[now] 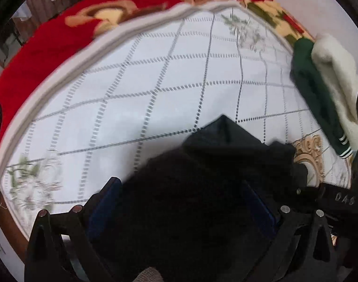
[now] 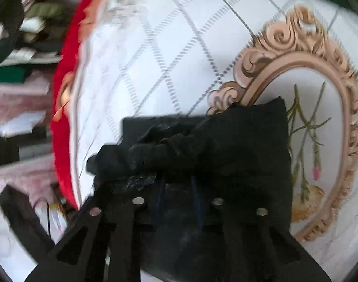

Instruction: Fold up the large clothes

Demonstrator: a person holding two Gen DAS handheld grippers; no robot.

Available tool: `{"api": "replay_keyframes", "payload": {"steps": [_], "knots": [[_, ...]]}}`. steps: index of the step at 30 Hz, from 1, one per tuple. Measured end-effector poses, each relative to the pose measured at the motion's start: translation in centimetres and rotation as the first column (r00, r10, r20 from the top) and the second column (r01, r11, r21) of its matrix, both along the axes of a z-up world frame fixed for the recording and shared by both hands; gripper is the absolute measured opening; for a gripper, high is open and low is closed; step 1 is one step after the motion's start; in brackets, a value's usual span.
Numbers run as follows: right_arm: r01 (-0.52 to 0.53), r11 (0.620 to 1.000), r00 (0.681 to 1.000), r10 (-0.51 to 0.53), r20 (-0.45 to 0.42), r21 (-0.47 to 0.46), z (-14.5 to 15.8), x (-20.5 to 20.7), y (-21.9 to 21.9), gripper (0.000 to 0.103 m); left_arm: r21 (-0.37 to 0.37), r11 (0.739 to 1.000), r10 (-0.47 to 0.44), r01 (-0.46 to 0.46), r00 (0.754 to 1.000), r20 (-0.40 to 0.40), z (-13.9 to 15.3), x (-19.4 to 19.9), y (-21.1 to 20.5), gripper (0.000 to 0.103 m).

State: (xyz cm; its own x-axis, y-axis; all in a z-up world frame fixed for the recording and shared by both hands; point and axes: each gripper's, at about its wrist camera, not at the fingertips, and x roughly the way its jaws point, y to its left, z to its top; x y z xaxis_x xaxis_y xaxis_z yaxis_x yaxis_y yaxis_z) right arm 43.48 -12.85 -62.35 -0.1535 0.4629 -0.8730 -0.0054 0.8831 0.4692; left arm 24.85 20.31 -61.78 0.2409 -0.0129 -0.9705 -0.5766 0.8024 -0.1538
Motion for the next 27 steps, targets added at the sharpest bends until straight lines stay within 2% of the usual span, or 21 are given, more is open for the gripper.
{"api": "replay_keyframes", "payload": {"steps": [2,4,6,8,10,12,13,16,20,21,22,24,27], "knots": [[0.007,1.0,1.0,-0.007,-0.006,-0.001,-0.6,0.7,0.5,0.019,0.022,1.0,-0.003,0.004,1.0,-0.02,-1.3,0.8,-0.4,0.103],[-0.027,1.0,1.0,0.027,-0.008,-0.001,-0.5,1.1,1.0,0.019,0.009,1.0,0.01,-0.009,1.0,-0.01,-1.2,0.6,-0.2,0.103],[-0.055,0.998,0.998,0.055,-0.01,0.027,0.0,1.3,1.0,0.022,-0.007,1.0,0.024,-0.024,1.0,0.009,0.4,-0.3,-0.1,0.103],[-0.071,0.99,0.997,0.072,-0.005,0.123,1.7,0.8,-0.9,0.027,-0.024,0.998,0.056,-0.056,0.998,0.027,2.2,-2.2,-0.5,0.103],[-0.058,0.978,0.998,0.055,0.02,0.199,3.5,-0.2,-3.6,0.043,-0.046,0.993,0.111,-0.109,0.993,0.049,4.2,-5.3,-1.3,0.103],[-0.042,0.985,0.995,0.026,0.093,0.167,5.5,-1.4,-6.7,0.084,-0.052,0.983,0.179,-0.176,0.983,0.049,5.4,-9.3,-1.8,0.103],[-0.026,0.988,0.991,0.005,0.135,0.153,5.9,-1.9,-8.0,0.088,-0.064,0.975,0.217,-0.214,0.975,0.043,5.6,-11.1,-1.9,0.103],[-0.018,0.985,0.986,-0.01,0.164,0.169,5.3,-3.1,-11.0,0.088,-0.101,0.936,0.341,-0.338,0.94,0.021,4.7,-14.6,-2.1,0.103],[-0.065,0.977,0.995,0.048,0.086,0.201,-0.4,-3.0,-12.3,0.088,-0.18,0.891,0.422,-0.416,0.907,-0.006,0.8,-15.7,-1.5,0.103],[-0.076,0.971,0.996,0.062,0.067,0.228,-1.8,-2.9,-11.4,0.088,-0.21,0.876,0.445,-0.435,0.896,0.0,-0.2,-15.8,-1.2,0.103],[-0.072,0.949,0.997,0.066,0.031,0.306,-3.7,-2.6,-11.1,0.088,-0.227,0.867,0.457,-0.443,0.89,0.008,-0.7,-15.9,-0.9,0.103],[-0.049,0.906,0.999,0.052,0.003,0.422,-5.3,-2.2,-10.3,0.085,-0.236,0.861,0.472,-0.451,0.88,0.039,-1.4,-15.7,-0.3,0.103],[-0.079,0.876,0.996,0.093,-0.005,0.475,-5.6,-1.6,-8.4,0.086,-0.223,0.87,0.465,-0.44,0.882,0.074,-1.3,-14.9,0.3,0.103]]}}
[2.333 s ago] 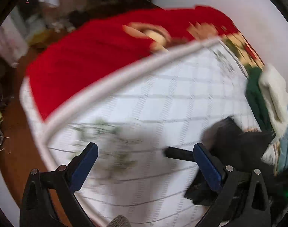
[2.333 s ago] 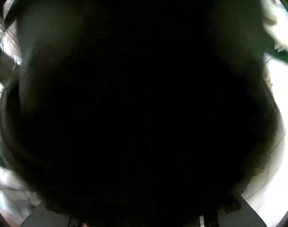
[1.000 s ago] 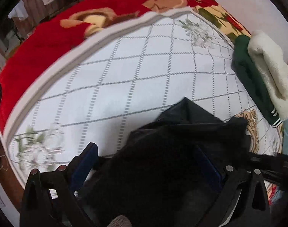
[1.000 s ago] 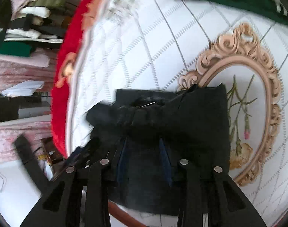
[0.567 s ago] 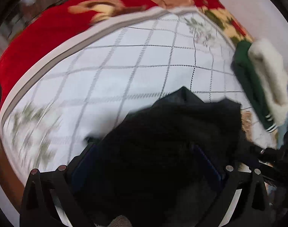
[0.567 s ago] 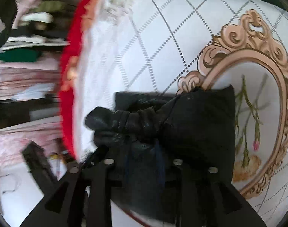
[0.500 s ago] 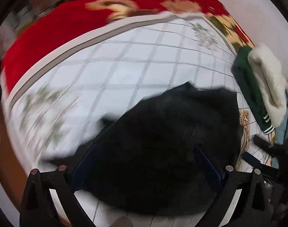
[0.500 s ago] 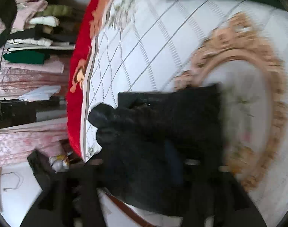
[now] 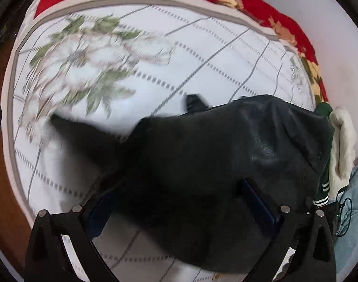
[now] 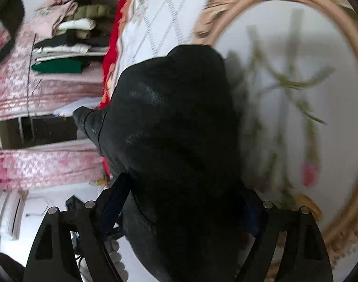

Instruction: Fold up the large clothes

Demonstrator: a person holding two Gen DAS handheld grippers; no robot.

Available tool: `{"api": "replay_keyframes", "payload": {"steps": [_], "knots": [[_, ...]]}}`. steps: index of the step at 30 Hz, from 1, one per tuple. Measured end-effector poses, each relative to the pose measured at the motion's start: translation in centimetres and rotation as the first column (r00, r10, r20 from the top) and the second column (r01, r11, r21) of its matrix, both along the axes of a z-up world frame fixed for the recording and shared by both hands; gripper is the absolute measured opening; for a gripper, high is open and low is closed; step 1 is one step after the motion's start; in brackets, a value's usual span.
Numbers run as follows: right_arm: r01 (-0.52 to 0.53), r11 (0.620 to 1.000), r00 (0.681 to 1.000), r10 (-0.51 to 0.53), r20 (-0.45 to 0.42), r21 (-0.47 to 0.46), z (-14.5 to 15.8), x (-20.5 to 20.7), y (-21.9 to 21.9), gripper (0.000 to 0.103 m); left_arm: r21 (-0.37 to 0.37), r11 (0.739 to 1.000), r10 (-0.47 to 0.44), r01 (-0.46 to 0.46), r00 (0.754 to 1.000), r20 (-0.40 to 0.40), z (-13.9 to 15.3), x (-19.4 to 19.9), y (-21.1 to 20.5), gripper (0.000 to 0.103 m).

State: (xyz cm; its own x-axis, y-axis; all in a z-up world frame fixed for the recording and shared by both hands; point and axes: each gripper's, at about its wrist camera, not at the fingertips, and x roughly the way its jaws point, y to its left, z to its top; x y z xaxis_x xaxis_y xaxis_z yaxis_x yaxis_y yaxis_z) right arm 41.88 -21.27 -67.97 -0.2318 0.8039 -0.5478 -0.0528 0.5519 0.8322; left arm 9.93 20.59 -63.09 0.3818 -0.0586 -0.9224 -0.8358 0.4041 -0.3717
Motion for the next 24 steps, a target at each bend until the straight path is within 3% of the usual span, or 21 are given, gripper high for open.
{"api": "replay_keyframes", "payload": {"steps": [2,4,5,8,9,12,13,14,15,19,21,23,24], "knots": [[-0.009,0.984,0.997,0.022,-0.077,0.177,0.4,0.4,0.3,0.086,0.003,1.0,-0.003,0.003,1.0,0.002,-0.1,0.4,0.4,0.103],[-0.03,0.955,0.992,0.064,-0.106,0.294,0.7,0.6,0.6,0.085,-0.006,1.0,-0.001,0.001,1.0,0.012,-0.4,0.4,0.8,0.103],[-0.047,0.959,0.991,0.079,-0.104,0.281,0.6,0.6,0.8,0.085,-0.005,1.0,-0.006,0.006,1.0,0.016,-0.4,0.4,1.0,0.103],[-0.11,0.992,0.991,0.114,-0.067,0.063,-1.3,0.3,2.3,0.088,0.007,1.0,-0.03,0.03,0.999,0.019,-0.4,0.4,1.1,0.103],[-0.117,0.992,0.992,0.119,-0.042,0.043,-1.4,0.2,2.9,0.096,0.014,0.999,-0.038,0.038,0.999,0.016,-0.3,0.5,1.2,0.103],[-0.175,0.985,0.985,0.175,0.003,0.009,-0.2,-0.5,5.3,0.096,0.007,0.999,-0.04,0.04,0.999,0.022,-0.4,0.3,1.5,0.103],[-0.172,0.985,0.985,0.172,0.01,0.011,0.1,-0.6,5.6,0.091,0.012,0.999,-0.042,0.041,0.999,0.029,-0.3,0.4,1.6,0.103],[-0.157,0.987,0.988,0.157,0.01,0.024,0.3,-0.7,5.6,0.073,0.019,0.999,-0.046,0.045,0.998,0.037,-0.1,0.5,1.8,0.102],[-0.138,0.989,0.99,0.139,-0.001,0.044,0.5,-0.8,5.5,0.066,0.026,0.998,-0.05,0.049,0.998,0.044,0.1,0.5,2.0,0.102],[-0.074,0.994,0.997,0.075,-0.004,0.075,1.5,-2.1,5.6,0.056,0.043,0.998,-0.04,0.037,0.996,0.08,0.7,0.7,3.1,0.1],[-0.03,0.994,0.999,0.034,-0.031,0.109,1.9,-2.4,5.2,0.053,0.043,0.999,-0.024,0.019,0.994,0.11,1.3,0.7,3.7,0.09],[-0.01,0.992,0.999,0.014,-0.031,0.127,2.4,-2.6,5.1,0.052,0.051,0.999,-0.025,0.019,0.992,0.125,2.0,0.8,4.2,0.065],[-0.005,0.991,1.0,0.008,-0.027,0.133,2.6,-2.7,5.0,0.052,0.057,0.998,-0.028,0.021,0.991,0.131,2.3,0.9,4.4,0.061]]}}
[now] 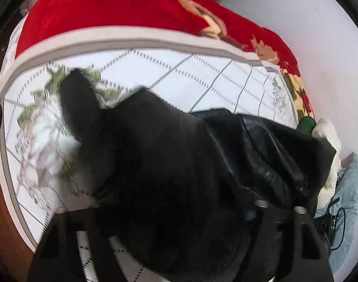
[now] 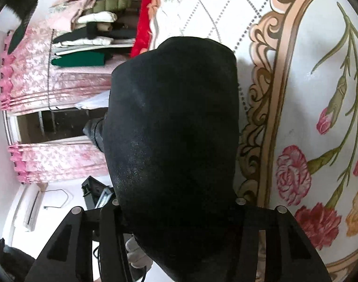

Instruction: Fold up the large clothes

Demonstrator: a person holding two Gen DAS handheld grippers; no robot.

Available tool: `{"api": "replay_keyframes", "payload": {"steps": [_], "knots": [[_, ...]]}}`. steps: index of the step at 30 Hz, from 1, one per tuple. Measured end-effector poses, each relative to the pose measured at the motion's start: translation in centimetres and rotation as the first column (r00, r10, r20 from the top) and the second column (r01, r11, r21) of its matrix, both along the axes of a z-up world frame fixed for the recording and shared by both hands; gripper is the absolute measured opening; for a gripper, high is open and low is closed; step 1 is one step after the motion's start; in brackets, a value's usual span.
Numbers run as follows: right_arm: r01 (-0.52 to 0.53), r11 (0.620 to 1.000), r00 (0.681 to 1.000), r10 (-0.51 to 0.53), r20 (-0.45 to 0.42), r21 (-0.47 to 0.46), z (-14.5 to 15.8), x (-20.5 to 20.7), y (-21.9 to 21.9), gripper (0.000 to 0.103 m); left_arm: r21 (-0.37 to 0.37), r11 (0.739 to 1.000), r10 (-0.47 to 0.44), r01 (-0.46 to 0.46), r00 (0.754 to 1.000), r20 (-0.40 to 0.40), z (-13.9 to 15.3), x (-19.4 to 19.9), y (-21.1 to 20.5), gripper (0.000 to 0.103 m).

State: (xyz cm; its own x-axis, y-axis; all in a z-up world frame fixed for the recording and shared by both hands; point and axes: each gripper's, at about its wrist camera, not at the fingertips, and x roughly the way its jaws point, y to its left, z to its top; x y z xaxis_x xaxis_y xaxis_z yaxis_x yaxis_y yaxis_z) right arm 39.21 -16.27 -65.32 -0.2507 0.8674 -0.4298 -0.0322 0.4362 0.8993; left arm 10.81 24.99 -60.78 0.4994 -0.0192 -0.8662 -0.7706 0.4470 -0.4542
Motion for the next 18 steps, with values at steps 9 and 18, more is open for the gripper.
{"api": "replay_keyframes", "payload": {"steps": [9,18], "knots": [[0.035,0.999,0.998,-0.036,0.051,0.024,3.5,0.5,0.3,0.05,0.031,0.998,-0.053,0.052,0.996,0.066,4.2,2.1,0.5,0.032],[0.082,0.992,0.989,-0.092,0.118,0.092,11.1,4.1,-1.7,0.049,0.111,0.98,-0.182,0.166,0.97,0.162,12.3,8.1,-0.9,0.032]]}}
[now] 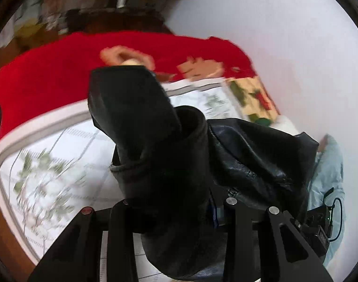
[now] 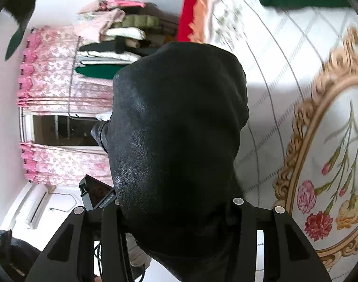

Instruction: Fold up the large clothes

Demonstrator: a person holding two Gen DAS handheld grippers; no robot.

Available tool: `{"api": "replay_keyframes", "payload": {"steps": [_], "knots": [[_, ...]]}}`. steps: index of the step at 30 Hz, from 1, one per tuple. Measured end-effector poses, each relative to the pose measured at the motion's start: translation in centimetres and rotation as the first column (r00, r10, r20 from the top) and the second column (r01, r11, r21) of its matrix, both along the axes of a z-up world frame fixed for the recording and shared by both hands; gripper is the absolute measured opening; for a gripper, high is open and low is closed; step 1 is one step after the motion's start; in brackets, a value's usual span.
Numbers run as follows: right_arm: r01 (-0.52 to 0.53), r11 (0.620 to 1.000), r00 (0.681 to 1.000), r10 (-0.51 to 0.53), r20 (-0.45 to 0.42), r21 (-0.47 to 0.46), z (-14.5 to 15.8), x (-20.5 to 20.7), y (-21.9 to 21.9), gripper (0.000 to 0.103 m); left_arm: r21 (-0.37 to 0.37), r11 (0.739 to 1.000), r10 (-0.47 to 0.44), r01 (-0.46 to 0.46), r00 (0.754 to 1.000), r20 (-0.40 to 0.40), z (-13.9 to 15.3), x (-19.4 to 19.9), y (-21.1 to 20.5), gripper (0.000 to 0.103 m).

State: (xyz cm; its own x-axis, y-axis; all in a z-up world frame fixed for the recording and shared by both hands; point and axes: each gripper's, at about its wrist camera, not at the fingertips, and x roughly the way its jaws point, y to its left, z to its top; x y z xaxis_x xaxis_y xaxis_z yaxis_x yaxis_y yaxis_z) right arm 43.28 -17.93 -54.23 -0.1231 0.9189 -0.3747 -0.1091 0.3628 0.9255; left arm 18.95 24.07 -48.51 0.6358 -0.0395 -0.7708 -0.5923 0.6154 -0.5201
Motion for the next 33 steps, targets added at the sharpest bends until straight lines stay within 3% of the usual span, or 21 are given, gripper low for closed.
{"api": "replay_keyframes", "payload": {"steps": [6,12,16,20,24,27,29,31,33], "knots": [[0.083,0.995,0.995,-0.086,0.044,0.062,6.1,5.2,-3.7,0.049,0.031,0.995,-0.093,0.09,0.99,0.106,6.0,7.7,-2.0,0.032],[0.176,0.98,0.978,-0.185,0.1,0.089,12.3,13.6,-8.7,0.049,0.033,0.985,-0.172,0.169,0.961,0.218,10.8,17.8,-5.3,0.032],[0.223,0.969,0.963,-0.236,0.131,0.102,16.0,20.3,-13.1,0.049,0.046,0.977,-0.212,0.208,0.937,0.279,12.9,25.5,-7.5,0.032],[0.251,0.961,0.958,-0.264,0.114,0.116,17.5,28.8,-16.9,0.049,0.067,0.969,-0.247,0.238,0.918,0.311,13.0,32.0,-9.2,0.032],[0.274,0.955,0.961,-0.277,0.013,0.112,13.8,37.4,-20.7,0.049,0.074,0.956,-0.292,0.282,0.918,0.268,8.6,37.6,-11.2,0.032],[0.295,0.953,0.951,-0.285,-0.119,0.073,7.9,41.4,-22.8,0.05,0.043,0.95,-0.313,0.31,0.936,0.161,2.8,40.1,-12.4,0.032],[0.318,0.948,0.928,-0.312,-0.205,-0.003,2.9,43.3,-24.7,0.052,0.027,0.945,-0.326,0.325,0.943,0.072,-1.1,41.3,-12.6,0.032],[0.321,0.947,0.924,-0.32,-0.208,-0.029,0.7,44.0,-25.6,0.057,0.034,0.934,-0.357,0.355,0.933,0.05,-2.5,41.4,-13.2,0.04],[0.31,0.95,0.932,-0.313,-0.183,-0.041,0.7,44.4,-25.6,0.065,0.086,0.917,-0.394,0.39,0.918,0.036,-2.5,41.3,-13.7,0.043]]}}
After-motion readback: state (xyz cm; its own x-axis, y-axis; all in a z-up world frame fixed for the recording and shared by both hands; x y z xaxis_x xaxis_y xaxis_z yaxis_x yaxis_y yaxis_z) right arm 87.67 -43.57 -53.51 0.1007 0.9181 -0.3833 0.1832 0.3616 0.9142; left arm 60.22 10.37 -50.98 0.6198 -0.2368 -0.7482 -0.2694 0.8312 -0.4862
